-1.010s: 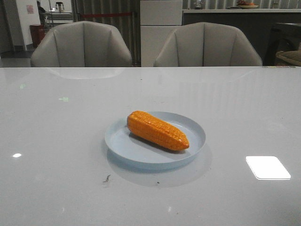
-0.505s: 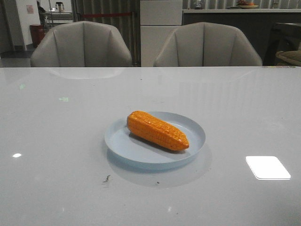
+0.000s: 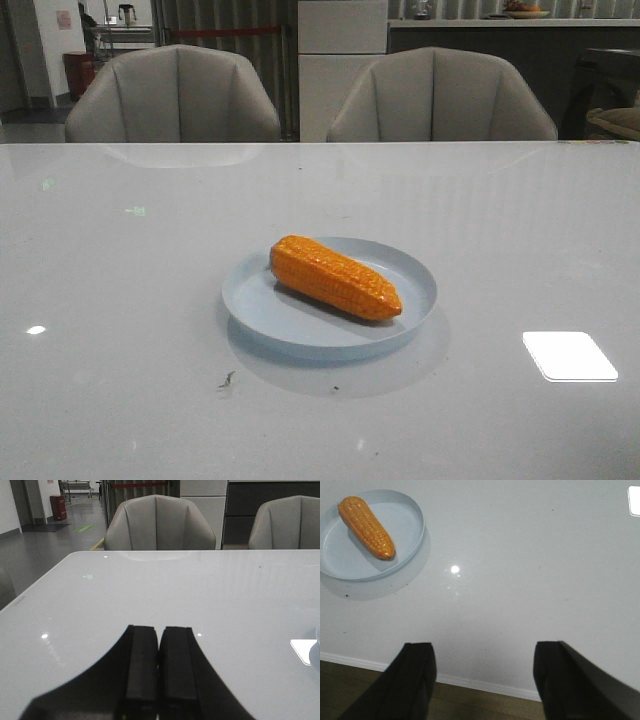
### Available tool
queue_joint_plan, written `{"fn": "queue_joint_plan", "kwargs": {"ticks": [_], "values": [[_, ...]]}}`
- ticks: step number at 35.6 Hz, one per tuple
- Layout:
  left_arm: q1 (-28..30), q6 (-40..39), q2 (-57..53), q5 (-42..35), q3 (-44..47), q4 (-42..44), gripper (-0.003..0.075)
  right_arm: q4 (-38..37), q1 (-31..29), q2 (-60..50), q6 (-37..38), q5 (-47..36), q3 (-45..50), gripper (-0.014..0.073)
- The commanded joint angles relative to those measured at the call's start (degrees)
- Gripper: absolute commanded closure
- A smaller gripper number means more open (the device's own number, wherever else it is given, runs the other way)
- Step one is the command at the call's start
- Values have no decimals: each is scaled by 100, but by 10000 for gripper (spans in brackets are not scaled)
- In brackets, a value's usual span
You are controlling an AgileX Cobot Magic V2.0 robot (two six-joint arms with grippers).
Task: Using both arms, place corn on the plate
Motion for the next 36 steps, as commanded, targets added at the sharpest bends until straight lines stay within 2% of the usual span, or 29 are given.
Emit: {"fn": "queue_joint_plan", "kwargs": {"ticks": [1, 6, 9, 13, 15, 21, 31, 36], "values": [[5, -10, -118, -537, 210, -20, 627, 19, -32, 4, -33, -364, -127, 63], [5, -10, -108, -537, 210, -20, 627, -47, -32, -273, -33, -489, -9, 71], [5, -10, -108, -537, 210, -20, 627, -47, -32, -619, -33, -831, 218, 118], [5, -10, -108, -537, 210, -20, 627, -47, -46, -1149, -33, -1687, 659, 239], [5, -10, -108, -537, 210, -20, 627, -47, -116, -1398, -33, -2091, 885, 327], [5, -10, -108, -537, 210, -20, 627, -47, -583, -1862, -33, -2731, 1416, 550], [5, -10, -108, -537, 210, -20, 627, -41, -727, -2625, -33, -3276, 2400, 536], [5, -10, -108, -537, 210, -20, 627, -41, -727, -2824, -33, -4188, 3076, 536]]}}
